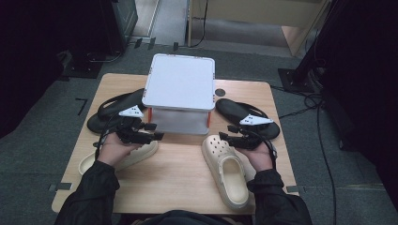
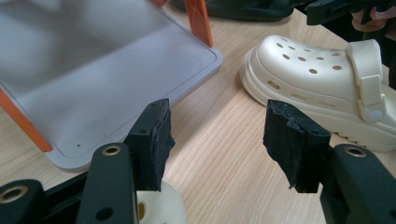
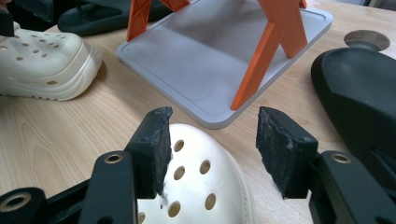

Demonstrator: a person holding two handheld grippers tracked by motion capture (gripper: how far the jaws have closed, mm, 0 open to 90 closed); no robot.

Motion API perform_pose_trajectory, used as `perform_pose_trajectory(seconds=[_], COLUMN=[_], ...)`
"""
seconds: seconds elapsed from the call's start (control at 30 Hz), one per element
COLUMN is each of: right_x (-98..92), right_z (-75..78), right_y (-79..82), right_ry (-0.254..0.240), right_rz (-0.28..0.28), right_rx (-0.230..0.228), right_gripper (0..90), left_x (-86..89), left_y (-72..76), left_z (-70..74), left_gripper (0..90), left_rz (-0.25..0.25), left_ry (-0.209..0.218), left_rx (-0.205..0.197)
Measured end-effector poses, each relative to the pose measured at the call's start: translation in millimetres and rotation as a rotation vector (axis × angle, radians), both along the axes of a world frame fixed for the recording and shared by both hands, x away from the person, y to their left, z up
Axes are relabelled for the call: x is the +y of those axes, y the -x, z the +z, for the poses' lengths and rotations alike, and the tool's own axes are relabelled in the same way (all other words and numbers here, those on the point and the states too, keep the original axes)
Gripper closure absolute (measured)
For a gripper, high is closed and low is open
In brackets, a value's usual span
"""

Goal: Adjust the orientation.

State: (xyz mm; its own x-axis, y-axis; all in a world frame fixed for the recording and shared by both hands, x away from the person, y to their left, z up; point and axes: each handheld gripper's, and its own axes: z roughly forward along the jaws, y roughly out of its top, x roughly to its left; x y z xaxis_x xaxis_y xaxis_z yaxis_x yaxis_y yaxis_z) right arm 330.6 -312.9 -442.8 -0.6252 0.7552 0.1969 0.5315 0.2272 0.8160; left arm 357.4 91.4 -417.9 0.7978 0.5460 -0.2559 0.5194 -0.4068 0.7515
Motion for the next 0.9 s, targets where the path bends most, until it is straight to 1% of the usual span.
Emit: perform_pose_trajectory(seconds=[0.17,0.37,0.43,0.5,0.67,0.73,0.77,0.83,0.9], right_x=[1.1,1.9,1.8,1.0,0.5,2.4,2.4,4.4,4.5], right_z=[0.3,2.7,4.2,5.1,7.1,7.2,7.2,5.8,5.7], right_y=[0.0,1.2,2.3,2.3,3.2,2.8,2.8,2.3,1.8], right_ry=[0.007,0.011,0.008,0.009,0.005,0.004,0.004,0.016,0.014], right_rz=[0.011,0.012,0.011,0.014,0.01,0.021,0.021,0.033,0.035], right_rx=[0.004,-0.004,-0.005,-0.003,-0.005,-0.005,-0.005,0.0,0.0], right_gripper=[45.5,45.6,45.6,45.6,45.6,45.5,45.5,45.5,45.6], left_x=[2.0,6.9,12.2,13.9,22.3,29.1,29.1,37.2,42.9], left_y=[0.0,1.0,1.7,2.1,5.4,7.1,7.1,8.7,9.8], left_z=[1.6,5.3,7.2,7.5,9.5,10.9,10.9,11.7,12.1], left_gripper=[41.9,42.1,42.4,42.5,42.8,43.3,43.6,44.0,44.0], left_rz=[0.004,0.009,0.013,0.017,0.028,0.046,0.046,0.063,0.078], left_ry=[-0.002,0.006,0.011,0.011,0.002,0.014,0.014,0.022,0.028], left_rx=[0.008,0.003,-0.003,-0.004,-0.024,-0.024,-0.024,-0.021,-0.016])
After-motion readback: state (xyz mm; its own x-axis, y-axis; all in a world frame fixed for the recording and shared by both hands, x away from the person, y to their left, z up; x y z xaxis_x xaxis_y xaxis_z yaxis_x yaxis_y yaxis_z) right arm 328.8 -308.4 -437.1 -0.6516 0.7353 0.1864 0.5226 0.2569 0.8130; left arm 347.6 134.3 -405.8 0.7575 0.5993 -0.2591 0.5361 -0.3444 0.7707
